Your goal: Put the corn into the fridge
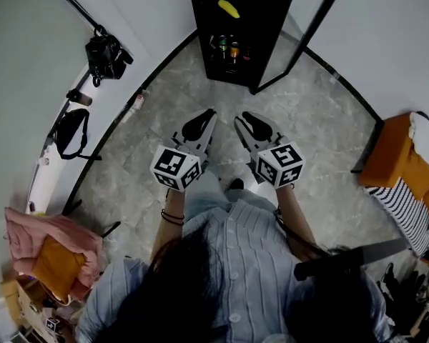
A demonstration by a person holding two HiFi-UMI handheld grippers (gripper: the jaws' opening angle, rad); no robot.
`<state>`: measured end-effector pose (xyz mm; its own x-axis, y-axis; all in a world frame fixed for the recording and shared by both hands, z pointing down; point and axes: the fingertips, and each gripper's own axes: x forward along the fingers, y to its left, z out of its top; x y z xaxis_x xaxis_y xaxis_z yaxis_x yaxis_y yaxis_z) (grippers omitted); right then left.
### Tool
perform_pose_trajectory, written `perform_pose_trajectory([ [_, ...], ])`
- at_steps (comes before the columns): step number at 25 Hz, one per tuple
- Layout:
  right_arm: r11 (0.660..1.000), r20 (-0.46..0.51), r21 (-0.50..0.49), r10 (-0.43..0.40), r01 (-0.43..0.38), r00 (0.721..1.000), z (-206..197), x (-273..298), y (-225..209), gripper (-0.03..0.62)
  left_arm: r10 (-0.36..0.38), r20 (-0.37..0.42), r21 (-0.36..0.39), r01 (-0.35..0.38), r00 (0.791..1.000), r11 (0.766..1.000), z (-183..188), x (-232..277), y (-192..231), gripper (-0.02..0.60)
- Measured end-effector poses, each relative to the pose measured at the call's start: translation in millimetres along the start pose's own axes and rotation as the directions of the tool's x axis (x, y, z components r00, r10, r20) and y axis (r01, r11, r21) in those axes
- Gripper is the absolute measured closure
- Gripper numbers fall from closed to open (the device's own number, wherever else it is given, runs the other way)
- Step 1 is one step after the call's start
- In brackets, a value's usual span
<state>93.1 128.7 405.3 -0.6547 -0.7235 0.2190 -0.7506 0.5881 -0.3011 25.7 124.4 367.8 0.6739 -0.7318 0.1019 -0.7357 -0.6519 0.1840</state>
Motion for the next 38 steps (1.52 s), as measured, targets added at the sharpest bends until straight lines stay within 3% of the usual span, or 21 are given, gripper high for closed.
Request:
perform_pose_trajectory([
  [9, 0.998, 0.023, -0.039, 0.045, -0.044, 0.999, 0, -35, 31, 0.519, 0.012, 0.007, 0.022, -0.012, 1.000, 1.000, -2, -25, -37, 0.561],
  [22, 0.995, 0.029, -0.067, 0.081, -0.079, 0.996, 6, -43, 48, 0.542, 0.002, 0.011, 0.053, -0.003, 1.000, 0.999, 2, -33, -53, 0.561],
  [38, 0.998, 0.008, -0.029, 0.057, -0.057, 0.998, -3, -42, 32, 0.548, -0.025, -0.026, 0.066, 0.027, 0.999, 0.997, -7, -22, -59, 0.561],
])
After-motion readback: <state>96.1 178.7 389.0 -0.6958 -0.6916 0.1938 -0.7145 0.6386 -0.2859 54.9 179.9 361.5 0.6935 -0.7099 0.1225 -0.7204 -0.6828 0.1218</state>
